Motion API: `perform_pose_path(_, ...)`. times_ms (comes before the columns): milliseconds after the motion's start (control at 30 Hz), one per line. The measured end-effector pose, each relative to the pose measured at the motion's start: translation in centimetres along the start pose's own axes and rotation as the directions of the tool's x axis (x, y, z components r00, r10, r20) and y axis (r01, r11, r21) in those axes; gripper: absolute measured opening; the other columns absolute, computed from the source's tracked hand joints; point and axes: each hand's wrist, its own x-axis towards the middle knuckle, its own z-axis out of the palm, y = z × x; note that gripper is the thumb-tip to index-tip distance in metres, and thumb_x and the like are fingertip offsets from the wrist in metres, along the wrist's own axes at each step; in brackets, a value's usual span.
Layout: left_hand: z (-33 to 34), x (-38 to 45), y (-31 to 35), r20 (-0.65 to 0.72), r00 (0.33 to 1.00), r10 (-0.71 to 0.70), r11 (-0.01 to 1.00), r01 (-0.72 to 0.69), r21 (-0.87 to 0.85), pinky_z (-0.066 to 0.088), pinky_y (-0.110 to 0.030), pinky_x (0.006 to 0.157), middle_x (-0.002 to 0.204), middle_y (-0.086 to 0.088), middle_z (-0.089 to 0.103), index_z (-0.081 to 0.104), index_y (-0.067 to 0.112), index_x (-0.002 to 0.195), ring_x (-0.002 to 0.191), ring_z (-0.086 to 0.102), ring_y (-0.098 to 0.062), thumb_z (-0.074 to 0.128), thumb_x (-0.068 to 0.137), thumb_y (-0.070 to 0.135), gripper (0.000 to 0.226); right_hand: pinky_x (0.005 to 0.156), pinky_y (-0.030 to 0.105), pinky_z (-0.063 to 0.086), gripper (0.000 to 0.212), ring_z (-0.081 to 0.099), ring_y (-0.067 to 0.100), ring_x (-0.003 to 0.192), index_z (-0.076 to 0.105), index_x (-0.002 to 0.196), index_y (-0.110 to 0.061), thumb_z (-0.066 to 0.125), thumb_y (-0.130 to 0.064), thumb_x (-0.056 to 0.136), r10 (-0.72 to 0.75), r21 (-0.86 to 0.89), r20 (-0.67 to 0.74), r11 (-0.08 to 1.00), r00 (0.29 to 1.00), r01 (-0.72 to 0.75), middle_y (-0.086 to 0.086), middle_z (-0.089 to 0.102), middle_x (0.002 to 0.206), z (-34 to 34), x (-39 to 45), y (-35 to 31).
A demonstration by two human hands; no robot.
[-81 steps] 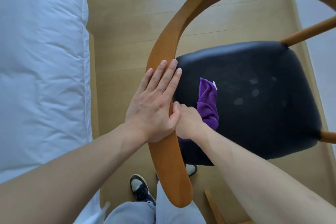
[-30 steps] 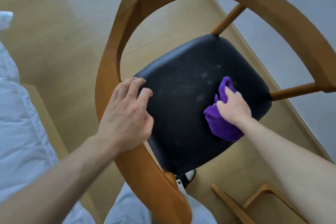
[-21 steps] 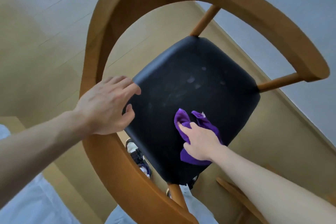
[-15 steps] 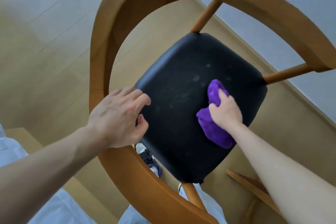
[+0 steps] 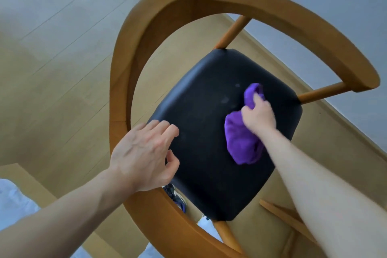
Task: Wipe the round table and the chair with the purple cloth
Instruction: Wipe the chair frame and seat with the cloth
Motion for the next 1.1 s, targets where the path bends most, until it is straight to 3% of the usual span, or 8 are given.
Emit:
perform_pose_path(100, 0.3, 0.0, -0.1, -0.02, 1.0, -0.014, 1.0, 0.014, -0.015, 0.057, -0.03, 0.069, 0.096, 0.0, 0.069, 0.067, 0.017, 0.108, 0.082, 0.067, -0.019, 0.049, 0.082, 0.042, 0.04, 0.099, 0.044, 0.046, 0.052, 0.055, 0.041, 0.118, 0.048, 0.14, -0.026, 0.047, -0.032, 0.088, 0.064, -0.047, 0.076, 0.997, 0.995, -0.06, 0.016, 0.051, 0.136, -0.7, 3.4, -1.1)
perform_pose_path(233, 0.4, 0.1, -0.2, -0.032, 0.999, -0.035, 0.999, 0.036, 0.003, 0.055, -0.029, 0.068, 0.097, -0.002, 0.069, 0.067, 0.016, 0.109, 0.082, 0.067, -0.02, 0.049, 0.083, 0.041, 0.04, 0.096, 0.043, 0.046, 0.062, 0.056, 0.042, 0.122, 0.035, 0.15, -0.03, 0.048, -0.03, 0.089, -0.221, -0.307, 0.26, 0.904, 0.94, 0.297, 0.015, 0.045, 0.139, 2.9, -1.6, -4.5)
perform_pose_path(433, 0.1, 0.0, 0.2, 0.015, 0.998, -0.055, 0.998, 0.055, 0.021, 0.055, -0.031, 0.07, 0.099, -0.004, 0.07, 0.065, 0.015, 0.11, 0.084, 0.068, -0.022, 0.042, 0.084, 0.044, 0.045, 0.083, 0.044, 0.046, 0.071, 0.059, 0.034, 0.109, 0.018, 0.159, -0.029, 0.05, -0.031, 0.096, -0.506, -0.305, 0.629, 0.537, 0.59, 0.786, 0.011, 0.045, 0.134, 8.5, -16.8, -1.9)
perform_pose_path(633, 0.2, -0.1, 0.2, -0.009, 0.997, -0.077, 0.997, 0.077, 0.016, 0.055, -0.032, 0.072, 0.103, -0.003, 0.07, 0.064, 0.015, 0.112, 0.089, 0.067, -0.022, 0.041, 0.084, 0.042, 0.045, 0.102, 0.045, 0.044, 0.068, 0.054, 0.04, 0.125, 0.021, 0.16, -0.034, 0.046, -0.034, 0.096, -0.216, -0.189, 0.121, 0.953, 0.969, 0.236, 0.014, 0.039, 0.146, 3.1, -4.5, -1.7)
perform_pose_path(733, 0.3, 0.0, 0.2, -0.021, 0.997, -0.08, 0.997, 0.081, 0.018, 0.054, -0.032, 0.071, 0.102, -0.004, 0.07, 0.064, 0.015, 0.111, 0.088, 0.067, -0.023, 0.041, 0.084, 0.041, 0.044, 0.102, 0.044, 0.043, 0.059, 0.053, 0.043, 0.125, 0.036, 0.153, -0.027, 0.047, -0.034, 0.095, 0.036, -0.126, 0.059, 0.992, 0.998, -0.028, 0.017, 0.042, 0.146, 1.0, 0.3, -2.2)
perform_pose_path(833, 0.3, 0.0, 0.2, -0.007, 0.996, -0.084, 0.996, 0.084, 0.019, 0.054, -0.032, 0.071, 0.103, -0.004, 0.07, 0.064, 0.015, 0.111, 0.089, 0.067, -0.023, 0.041, 0.084, 0.042, 0.044, 0.093, 0.044, 0.045, 0.051, 0.057, 0.044, 0.119, 0.04, 0.143, -0.024, 0.048, -0.032, 0.093, -0.237, -0.351, 0.282, 0.877, 0.93, 0.329, 0.017, 0.043, 0.137, 3.5, -4.5, -3.6)
perform_pose_path(967, 0.0, 0.0, 0.3, 0.028, 0.996, -0.084, 0.996, 0.084, 0.014, 0.055, -0.031, 0.071, 0.102, -0.004, 0.07, 0.065, 0.015, 0.111, 0.088, 0.068, -0.023, 0.04, 0.084, 0.043, 0.046, 0.08, 0.042, 0.044, 0.065, 0.058, 0.038, 0.117, 0.023, 0.158, -0.033, 0.046, -0.028, 0.097, -0.472, -0.285, 0.619, 0.609, 0.627, 0.74, 0.01, 0.044, 0.137, 5.8, -12.1, -2.3)
perform_pose_path(1100, -0.2, 0.1, 0.3, 0.02, 0.996, -0.084, 0.996, 0.084, 0.012, 0.055, -0.031, 0.07, 0.1, -0.004, 0.07, 0.065, 0.015, 0.111, 0.086, 0.067, -0.022, 0.041, 0.084, 0.042, 0.045, 0.095, 0.043, 0.048, 0.064, 0.057, 0.037, 0.122, 0.03, 0.156, -0.039, 0.049, -0.032, 0.095, -0.427, -0.258, 0.38, 0.803, 0.82, 0.537, 0.008, 0.042, 0.142, 3.9, -7.9, -1.1)
